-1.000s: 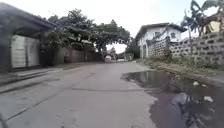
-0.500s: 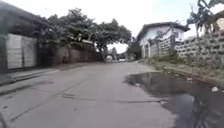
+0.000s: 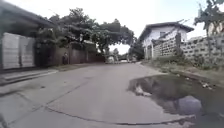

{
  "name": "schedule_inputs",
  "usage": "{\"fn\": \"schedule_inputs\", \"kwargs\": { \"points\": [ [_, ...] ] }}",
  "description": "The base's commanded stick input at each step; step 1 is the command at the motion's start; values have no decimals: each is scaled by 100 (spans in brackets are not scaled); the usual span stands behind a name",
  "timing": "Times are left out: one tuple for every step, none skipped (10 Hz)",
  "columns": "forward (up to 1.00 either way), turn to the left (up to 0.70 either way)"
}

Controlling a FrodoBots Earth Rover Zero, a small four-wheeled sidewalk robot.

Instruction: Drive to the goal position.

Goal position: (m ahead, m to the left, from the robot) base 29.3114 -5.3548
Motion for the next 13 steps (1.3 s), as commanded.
{"fn": "schedule_inputs", "kwargs": {
  "points": [
    [100, 0],
    [100, 0],
    [100, 0],
    [100, 0],
    [100, 0],
    [100, 0],
    [100, 0],
    [100, 0],
    [100, 0],
    [100, 0],
    [100, 0],
    [100, 0],
    [100, 0]
  ]
}}
